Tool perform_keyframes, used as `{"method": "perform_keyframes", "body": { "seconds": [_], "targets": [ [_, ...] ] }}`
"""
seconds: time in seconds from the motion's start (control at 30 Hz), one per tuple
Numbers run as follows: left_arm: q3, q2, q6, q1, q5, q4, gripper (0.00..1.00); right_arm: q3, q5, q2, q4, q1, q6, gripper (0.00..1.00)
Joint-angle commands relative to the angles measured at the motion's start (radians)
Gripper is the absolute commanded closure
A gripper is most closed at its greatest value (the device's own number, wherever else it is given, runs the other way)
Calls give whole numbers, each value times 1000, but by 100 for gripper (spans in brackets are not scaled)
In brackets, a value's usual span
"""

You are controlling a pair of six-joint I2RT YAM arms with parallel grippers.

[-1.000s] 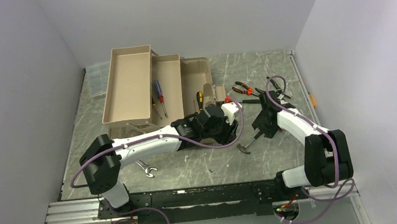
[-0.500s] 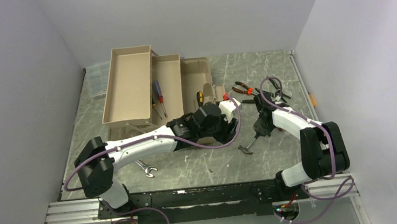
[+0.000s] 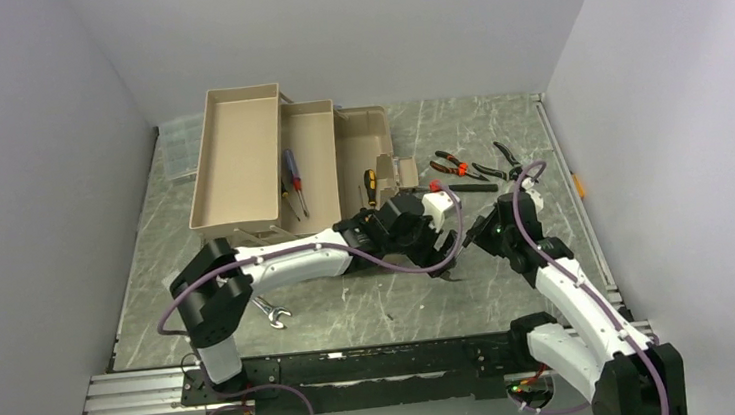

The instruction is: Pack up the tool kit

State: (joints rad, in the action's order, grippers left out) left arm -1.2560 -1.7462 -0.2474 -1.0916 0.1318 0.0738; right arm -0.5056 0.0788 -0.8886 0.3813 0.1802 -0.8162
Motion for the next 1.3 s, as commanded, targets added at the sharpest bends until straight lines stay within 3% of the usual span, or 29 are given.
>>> {"method": "perform_keyframes", "body": {
  "seconds": [0.0,0.13,0.27,0.53,0.6,0.67,0.7,0.87,1.07,1.27],
  "targets": [
    [-30,-77,30,19,100,-160,15,0,-68,0,-60,2,10,100],
    [-77,-150,16,38,186,-197,16,-5,-73,3,-59,2,4,100],
    [-125,-197,-2,40,223,-169,24,-14,-73,32,-46,2,-7,100],
    [-128,-227,-47,61,173,-122,25,-64,-29,-28,35,0,-20,99],
    [-154,-238,-35,61,133,-78,25,-58,-5,-14,39,0,-33,81],
    [-146,-225,-32,61,109,-76,25,-49,7,2,25,-1,-38,49],
    [-135,-210,-30,61,98,-75,25,-49,7,0,20,-4,-42,43],
    [-46,-99,10,46,34,-102,26,-104,-18,-123,25,-12,-56,40],
    [-5,54,114,-35,-108,-78,24,-255,67,-299,133,-12,-91,38],
    [-7,181,123,-48,-127,-15,24,-321,37,-432,108,3,-75,37]
  ]
}}
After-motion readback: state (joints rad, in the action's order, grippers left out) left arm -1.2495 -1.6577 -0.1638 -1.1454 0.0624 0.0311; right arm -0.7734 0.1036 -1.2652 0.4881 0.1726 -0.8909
